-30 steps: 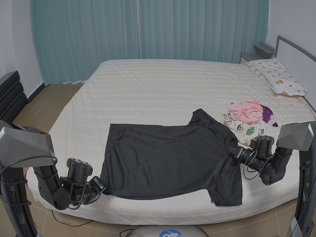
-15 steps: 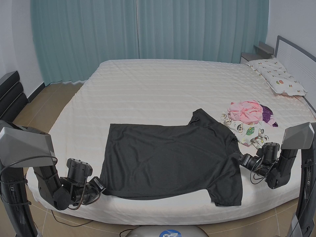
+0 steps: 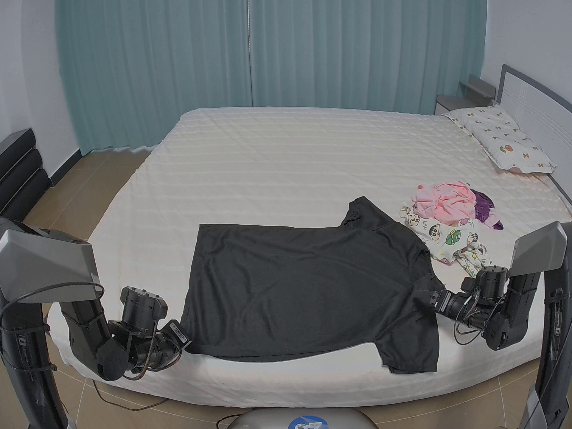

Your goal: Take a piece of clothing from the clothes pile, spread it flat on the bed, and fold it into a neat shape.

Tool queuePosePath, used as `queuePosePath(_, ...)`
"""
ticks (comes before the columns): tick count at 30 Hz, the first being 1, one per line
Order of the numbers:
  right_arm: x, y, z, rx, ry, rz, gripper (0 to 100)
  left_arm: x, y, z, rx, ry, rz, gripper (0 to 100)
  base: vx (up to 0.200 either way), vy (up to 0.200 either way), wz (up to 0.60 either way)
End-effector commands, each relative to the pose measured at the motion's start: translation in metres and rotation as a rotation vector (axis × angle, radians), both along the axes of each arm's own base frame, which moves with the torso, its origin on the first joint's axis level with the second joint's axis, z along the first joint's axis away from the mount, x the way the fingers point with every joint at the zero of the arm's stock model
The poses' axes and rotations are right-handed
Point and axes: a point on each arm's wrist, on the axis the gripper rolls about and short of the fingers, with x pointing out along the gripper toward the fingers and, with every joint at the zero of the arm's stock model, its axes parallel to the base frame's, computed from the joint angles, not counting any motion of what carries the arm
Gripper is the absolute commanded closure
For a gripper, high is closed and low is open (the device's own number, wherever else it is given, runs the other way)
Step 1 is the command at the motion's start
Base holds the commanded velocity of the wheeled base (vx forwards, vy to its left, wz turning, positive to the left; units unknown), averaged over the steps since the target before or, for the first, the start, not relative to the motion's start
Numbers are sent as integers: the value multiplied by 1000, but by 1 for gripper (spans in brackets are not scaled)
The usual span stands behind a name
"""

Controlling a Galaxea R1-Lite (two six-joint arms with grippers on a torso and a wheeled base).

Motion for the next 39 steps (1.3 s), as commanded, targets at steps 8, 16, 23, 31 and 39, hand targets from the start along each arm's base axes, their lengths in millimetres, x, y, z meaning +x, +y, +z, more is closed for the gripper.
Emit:
queuePosePath(8,-2,0,-6,-4,-2,85,0,0,0,0,1,2,0,100,0,0,0)
queuePosePath(16,-8,-5,-3,-20,-13,79,100,0,0,0,0,1,1,100,0,0,0)
queuePosePath(23,-18,-9,1,-18,-37,67,100,1,0,0,-1,-4,3,100,0,0,0)
queuePosePath(31,-46,-21,20,17,-24,76,100,4,0,3,-17,-19,23,100,0,0,0)
queuePosePath(39,-74,-26,25,4,26,101,100,2,2,16,-15,-61,26,100,0,0,0)
